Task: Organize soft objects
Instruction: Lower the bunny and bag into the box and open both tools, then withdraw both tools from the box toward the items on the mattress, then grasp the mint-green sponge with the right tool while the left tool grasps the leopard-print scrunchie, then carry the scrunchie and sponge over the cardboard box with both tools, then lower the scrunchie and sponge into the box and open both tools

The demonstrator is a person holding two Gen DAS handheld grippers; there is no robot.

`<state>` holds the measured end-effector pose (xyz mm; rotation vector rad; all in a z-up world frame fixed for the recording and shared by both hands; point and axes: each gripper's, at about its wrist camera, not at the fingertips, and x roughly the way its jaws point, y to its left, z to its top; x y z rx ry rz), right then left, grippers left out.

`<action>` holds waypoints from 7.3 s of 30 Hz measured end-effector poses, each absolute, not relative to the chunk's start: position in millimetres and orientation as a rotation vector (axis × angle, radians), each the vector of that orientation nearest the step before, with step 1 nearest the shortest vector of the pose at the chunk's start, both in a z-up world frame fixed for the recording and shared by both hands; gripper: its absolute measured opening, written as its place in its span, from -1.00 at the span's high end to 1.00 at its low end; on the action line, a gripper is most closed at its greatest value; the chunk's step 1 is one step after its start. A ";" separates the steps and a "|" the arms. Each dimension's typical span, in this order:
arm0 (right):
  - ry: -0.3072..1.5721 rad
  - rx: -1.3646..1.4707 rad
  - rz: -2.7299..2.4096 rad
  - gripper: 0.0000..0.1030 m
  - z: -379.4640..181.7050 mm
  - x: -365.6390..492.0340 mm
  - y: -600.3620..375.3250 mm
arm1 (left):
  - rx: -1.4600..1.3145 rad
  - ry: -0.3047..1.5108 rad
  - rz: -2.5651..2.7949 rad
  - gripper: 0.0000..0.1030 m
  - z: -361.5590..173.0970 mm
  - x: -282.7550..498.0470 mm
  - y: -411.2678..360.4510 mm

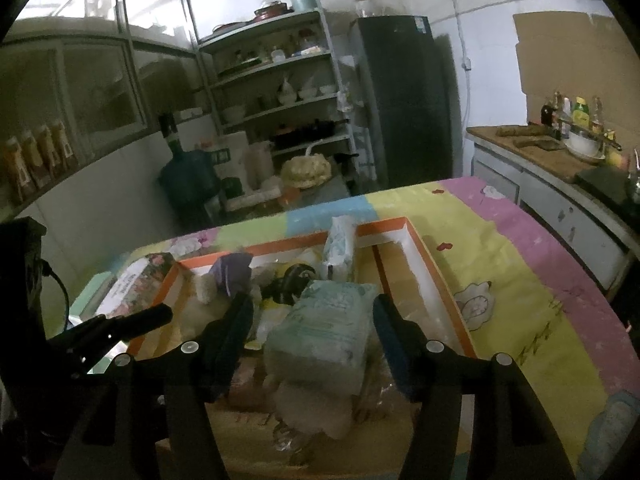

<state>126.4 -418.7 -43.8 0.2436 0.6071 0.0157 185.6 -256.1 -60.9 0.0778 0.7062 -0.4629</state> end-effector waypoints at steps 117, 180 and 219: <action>0.734 0.024 0.359 0.01 -56.9 122.3 -133.1 | -0.110 0.717 -0.162 0.82 -57.1 222.8 104.7; 0.542 0.130 0.100 0.01 -16.8 66.0 -338.3 | -0.042 0.615 -0.394 0.82 -15.7 155.0 -188.6; 0.601 0.165 0.134 -0.06 -58.3 103.5 -365.1 | -0.032 0.772 -0.434 0.20 -77.9 185.8 -230.6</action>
